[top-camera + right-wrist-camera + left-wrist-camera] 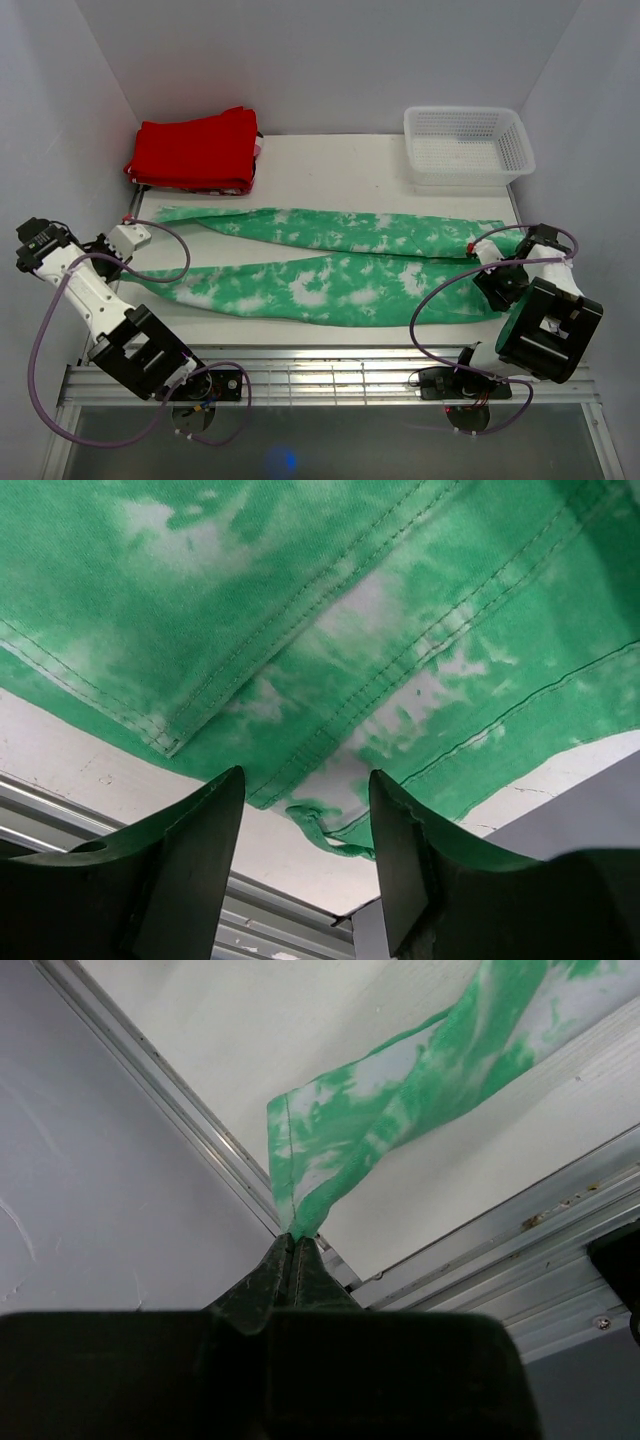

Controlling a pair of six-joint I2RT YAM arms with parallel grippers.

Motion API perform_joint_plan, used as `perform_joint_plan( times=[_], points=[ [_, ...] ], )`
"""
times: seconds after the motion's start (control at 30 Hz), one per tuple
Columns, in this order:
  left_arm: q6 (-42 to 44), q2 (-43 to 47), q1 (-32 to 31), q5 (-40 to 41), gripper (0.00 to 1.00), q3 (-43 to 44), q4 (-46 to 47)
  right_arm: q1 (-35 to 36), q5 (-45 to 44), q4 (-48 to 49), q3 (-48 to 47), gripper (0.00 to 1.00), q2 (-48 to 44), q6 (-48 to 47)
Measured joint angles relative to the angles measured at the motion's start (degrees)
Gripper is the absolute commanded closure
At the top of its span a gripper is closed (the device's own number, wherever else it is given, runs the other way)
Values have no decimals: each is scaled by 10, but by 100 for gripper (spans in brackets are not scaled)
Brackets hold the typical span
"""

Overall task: Fold and stack the trousers
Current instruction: Flatten the trousers out

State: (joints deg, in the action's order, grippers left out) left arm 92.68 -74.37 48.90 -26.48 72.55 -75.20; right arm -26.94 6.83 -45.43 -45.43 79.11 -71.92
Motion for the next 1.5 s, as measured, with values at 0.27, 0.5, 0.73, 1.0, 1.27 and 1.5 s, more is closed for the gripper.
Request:
perform_joint_plan(
  times=[0.27, 0.5, 0.73, 1.0, 1.27, 1.5],
  points=[
    [5, -9, 1, 0, 100, 11, -15, -4, 11, -2, -24, 43, 0, -3],
    [-13, 20, 1, 28, 100, 15, -18, -12, 17, -3, -36, 45, 0, -5],
    [-97, -18, -23, 68, 100, 68, -45, -14, 28, -6, -57, 46, 1, -7],
    [-362, -423, -181, 71, 74, 362, -11, -14, 29, -7, -85, 48, 24, -3],
    [-489, -538, -201, 84, 33, 356, 38, -14, 51, -18, -106, 48, 16, -1],
    [-470, -232, -182, 82, 46, 122, 93, -5, 60, -10, -35, 51, -29, -2]
  ],
)
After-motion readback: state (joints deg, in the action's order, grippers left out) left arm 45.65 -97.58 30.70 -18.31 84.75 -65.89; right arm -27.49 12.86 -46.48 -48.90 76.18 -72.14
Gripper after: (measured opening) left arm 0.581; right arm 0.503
